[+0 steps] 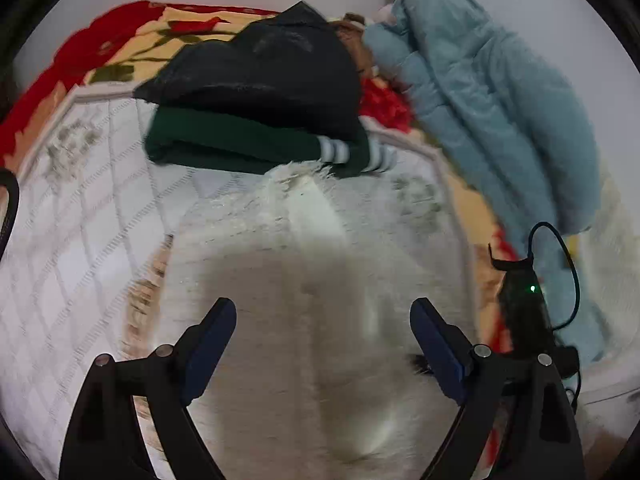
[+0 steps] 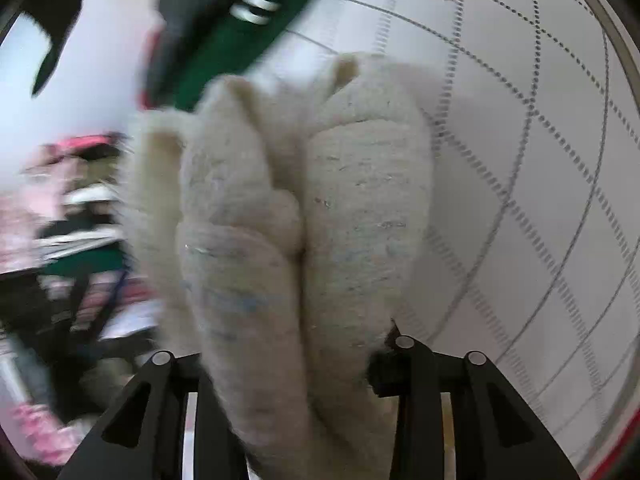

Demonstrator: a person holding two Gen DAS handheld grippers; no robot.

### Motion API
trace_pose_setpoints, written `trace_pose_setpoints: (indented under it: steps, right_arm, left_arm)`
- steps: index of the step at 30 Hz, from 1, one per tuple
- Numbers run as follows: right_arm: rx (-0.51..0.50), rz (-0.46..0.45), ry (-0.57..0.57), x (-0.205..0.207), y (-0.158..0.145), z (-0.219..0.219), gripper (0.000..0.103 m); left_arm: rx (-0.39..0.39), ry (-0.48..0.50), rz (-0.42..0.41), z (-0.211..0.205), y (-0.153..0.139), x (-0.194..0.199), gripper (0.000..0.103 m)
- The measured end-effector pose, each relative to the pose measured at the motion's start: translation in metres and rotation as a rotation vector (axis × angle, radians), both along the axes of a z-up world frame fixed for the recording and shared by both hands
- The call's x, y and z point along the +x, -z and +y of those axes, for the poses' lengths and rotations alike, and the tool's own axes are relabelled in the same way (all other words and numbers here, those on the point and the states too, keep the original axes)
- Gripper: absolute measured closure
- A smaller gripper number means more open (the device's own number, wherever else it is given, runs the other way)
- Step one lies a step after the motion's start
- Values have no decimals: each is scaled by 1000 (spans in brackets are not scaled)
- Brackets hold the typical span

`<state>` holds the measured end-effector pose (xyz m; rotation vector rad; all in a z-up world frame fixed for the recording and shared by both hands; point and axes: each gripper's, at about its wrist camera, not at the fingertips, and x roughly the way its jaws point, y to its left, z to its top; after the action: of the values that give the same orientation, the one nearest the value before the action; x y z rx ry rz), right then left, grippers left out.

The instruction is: Fold large clothes

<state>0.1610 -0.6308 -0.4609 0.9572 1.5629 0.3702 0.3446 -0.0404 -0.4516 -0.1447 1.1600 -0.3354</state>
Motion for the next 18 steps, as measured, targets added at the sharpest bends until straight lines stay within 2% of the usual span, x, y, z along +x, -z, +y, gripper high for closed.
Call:
trace_pose_setpoints:
  steps: [2, 3, 4, 7, 9, 11, 12, 14, 15, 16, 18]
  right_arm:
    - [-41, 50, 3, 2, 22, -5, 44]
    - [-79, 56, 1, -1, 28, -9, 27]
    - [-118, 50, -14, -4, 32, -12, 19]
    - [-141, 49, -16, -14, 39, -20, 14]
    - [-175, 62, 40, -25, 32, -33, 14]
    - [-254, 21, 110, -35, 5, -46, 14]
    - [-289, -31, 167, -40, -22, -53, 14]
    - [-236, -120, 236, -44, -56, -55, 14]
    - [-125, -176, 246, -41, -71, -46, 14]
    - [-46, -193, 225, -33, -76, -35, 11]
    - [41, -191, 165, -11, -71, -1, 10]
  left_arm:
    - [2, -9, -1, 16, 7, 1, 15]
    - [-8, -34, 6, 30, 10, 0, 15]
    - [-28, -71, 23, 46, 17, -2, 14]
    - [-103, -187, 89, 83, 35, -8, 14]
    - [-120, -268, 133, 105, 48, -14, 14]
    - [-99, -315, 149, 118, 53, -21, 14]
    - [-79, -327, 146, 121, 52, -24, 14]
    - [-25, -320, 140, 120, 51, -26, 14]
    - [11, -314, 134, 120, 50, -26, 13]
    - [40, -314, 129, 118, 50, -27, 13]
    - [78, -322, 129, 116, 51, -26, 13]
